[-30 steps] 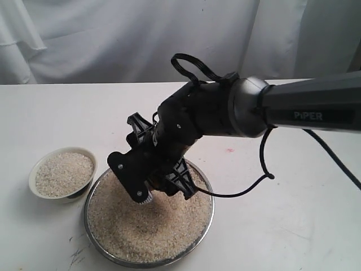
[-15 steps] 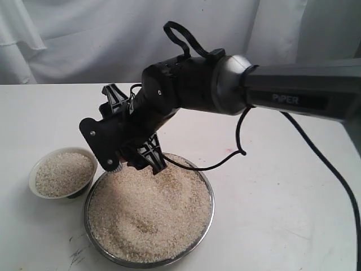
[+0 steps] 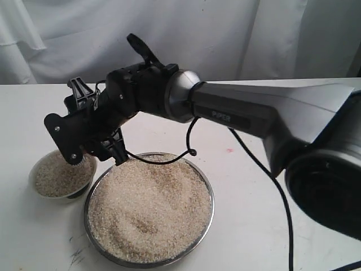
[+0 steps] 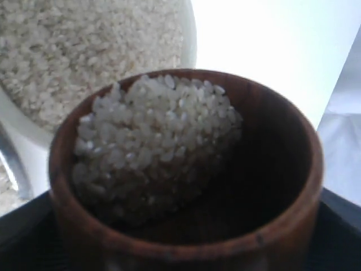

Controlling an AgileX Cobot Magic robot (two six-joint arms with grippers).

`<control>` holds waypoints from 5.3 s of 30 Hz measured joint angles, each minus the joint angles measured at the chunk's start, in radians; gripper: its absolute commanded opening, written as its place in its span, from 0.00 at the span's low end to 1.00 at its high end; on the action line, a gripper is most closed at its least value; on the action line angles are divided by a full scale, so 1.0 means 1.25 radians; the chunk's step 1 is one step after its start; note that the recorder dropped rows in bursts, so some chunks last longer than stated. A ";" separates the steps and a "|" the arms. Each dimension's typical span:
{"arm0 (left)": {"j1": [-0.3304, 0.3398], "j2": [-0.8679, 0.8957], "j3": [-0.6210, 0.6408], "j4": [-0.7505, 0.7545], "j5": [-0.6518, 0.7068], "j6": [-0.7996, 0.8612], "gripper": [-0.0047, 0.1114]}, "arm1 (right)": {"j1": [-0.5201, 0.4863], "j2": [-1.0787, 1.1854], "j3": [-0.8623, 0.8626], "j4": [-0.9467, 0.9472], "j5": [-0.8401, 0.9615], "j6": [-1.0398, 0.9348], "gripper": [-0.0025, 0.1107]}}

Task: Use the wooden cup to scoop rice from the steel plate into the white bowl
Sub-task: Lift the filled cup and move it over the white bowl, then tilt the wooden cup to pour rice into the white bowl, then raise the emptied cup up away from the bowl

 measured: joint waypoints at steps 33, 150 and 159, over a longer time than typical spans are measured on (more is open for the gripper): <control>0.000 0.000 0.000 0.000 0.000 0.000 0.04 | 0.061 0.111 -0.034 -0.289 -0.351 -0.108 0.02; 0.000 0.000 0.000 0.000 0.000 0.000 0.04 | -0.380 -0.239 0.562 1.250 0.072 -0.368 0.02; 0.000 0.000 0.000 0.000 0.000 0.000 0.04 | -0.491 -0.239 0.610 1.258 0.185 -0.380 0.02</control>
